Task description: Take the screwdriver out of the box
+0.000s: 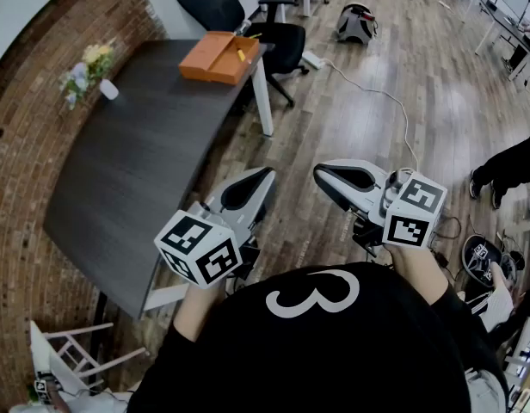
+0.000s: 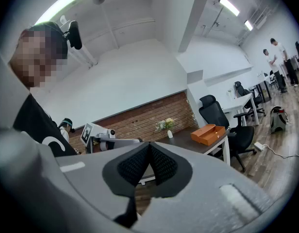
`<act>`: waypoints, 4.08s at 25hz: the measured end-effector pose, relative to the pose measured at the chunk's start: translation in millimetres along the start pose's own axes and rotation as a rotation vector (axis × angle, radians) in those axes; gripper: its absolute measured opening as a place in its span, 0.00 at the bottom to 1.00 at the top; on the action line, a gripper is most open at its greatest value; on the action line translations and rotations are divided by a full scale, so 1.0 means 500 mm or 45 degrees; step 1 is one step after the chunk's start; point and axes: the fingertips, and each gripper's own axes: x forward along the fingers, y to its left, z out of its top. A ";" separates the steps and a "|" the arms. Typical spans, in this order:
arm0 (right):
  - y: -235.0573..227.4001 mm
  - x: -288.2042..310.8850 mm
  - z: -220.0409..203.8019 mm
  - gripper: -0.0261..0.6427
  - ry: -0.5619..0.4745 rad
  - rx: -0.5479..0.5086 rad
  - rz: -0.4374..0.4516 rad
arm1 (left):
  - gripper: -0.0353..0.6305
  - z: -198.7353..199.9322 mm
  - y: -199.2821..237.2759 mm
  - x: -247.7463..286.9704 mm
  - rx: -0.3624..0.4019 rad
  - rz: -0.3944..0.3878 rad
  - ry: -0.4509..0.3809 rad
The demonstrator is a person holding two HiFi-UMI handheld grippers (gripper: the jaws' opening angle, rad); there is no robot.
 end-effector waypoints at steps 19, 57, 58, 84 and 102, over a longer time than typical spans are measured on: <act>-0.046 0.028 0.012 0.04 -0.019 0.017 -0.040 | 0.07 0.010 0.048 0.032 -0.010 -0.031 0.019; -0.748 0.320 0.230 0.04 0.131 0.122 0.307 | 0.08 0.193 0.561 0.566 -0.057 0.317 0.022; -0.753 0.325 0.228 0.04 0.136 0.123 0.309 | 0.09 0.194 0.570 0.567 -0.060 0.329 0.025; -1.018 0.542 0.185 0.04 0.288 0.344 0.263 | 0.32 0.112 1.044 0.656 -0.213 0.656 0.302; -1.097 0.583 0.083 0.04 0.372 0.524 0.246 | 0.36 -0.057 1.221 0.677 -0.307 0.915 0.630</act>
